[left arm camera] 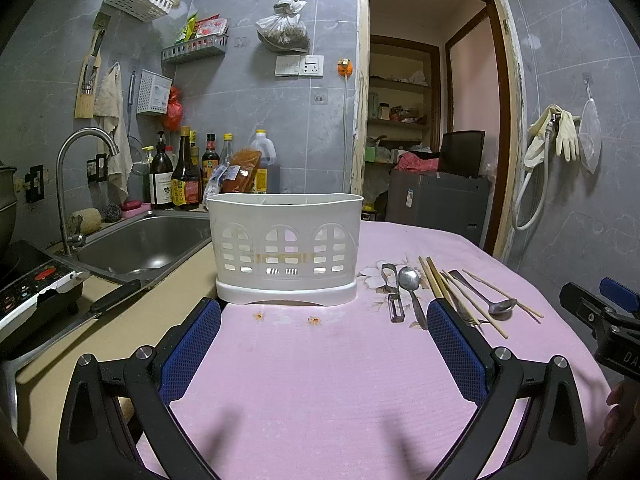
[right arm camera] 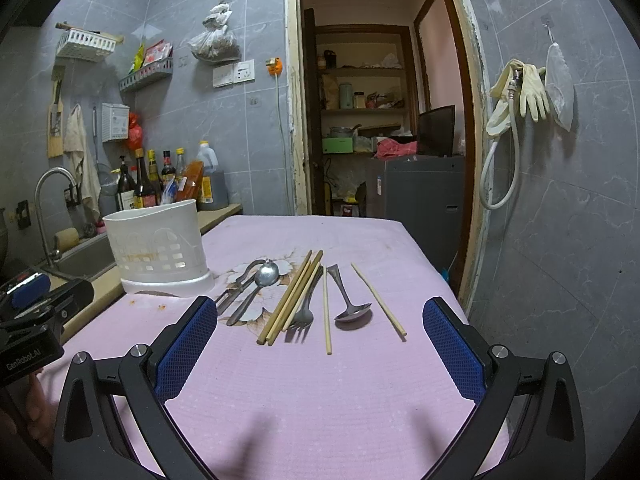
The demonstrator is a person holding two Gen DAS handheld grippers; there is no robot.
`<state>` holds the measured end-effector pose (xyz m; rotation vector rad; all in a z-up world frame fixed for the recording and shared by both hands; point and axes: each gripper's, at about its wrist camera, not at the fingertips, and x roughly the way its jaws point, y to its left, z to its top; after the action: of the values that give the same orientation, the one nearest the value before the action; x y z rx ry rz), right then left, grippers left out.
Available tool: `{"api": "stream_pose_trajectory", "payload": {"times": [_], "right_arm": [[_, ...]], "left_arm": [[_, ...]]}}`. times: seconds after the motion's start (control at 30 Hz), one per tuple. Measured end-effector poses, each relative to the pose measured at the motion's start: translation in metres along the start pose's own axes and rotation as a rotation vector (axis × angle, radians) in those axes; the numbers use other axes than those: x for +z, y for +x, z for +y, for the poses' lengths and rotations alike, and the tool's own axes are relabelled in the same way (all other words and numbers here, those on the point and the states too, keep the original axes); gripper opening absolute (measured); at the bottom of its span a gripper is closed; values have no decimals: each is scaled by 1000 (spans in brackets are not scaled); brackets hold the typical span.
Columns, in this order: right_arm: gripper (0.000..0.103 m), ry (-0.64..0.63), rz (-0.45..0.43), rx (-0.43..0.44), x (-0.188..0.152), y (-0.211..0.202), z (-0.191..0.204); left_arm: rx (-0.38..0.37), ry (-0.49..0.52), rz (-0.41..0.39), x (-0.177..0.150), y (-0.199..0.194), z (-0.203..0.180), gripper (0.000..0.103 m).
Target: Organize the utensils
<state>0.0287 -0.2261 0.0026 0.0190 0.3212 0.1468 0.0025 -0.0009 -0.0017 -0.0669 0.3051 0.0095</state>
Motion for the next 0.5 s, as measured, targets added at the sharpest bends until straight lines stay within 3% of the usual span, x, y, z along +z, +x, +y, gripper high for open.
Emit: {"api": "stream_pose_trajectory", "payload": {"times": [0.5], "right_arm": [[103,-1,3,1,-1,1,2]], "left_arm": [[1,2,2,0,0,-1,101]]}}
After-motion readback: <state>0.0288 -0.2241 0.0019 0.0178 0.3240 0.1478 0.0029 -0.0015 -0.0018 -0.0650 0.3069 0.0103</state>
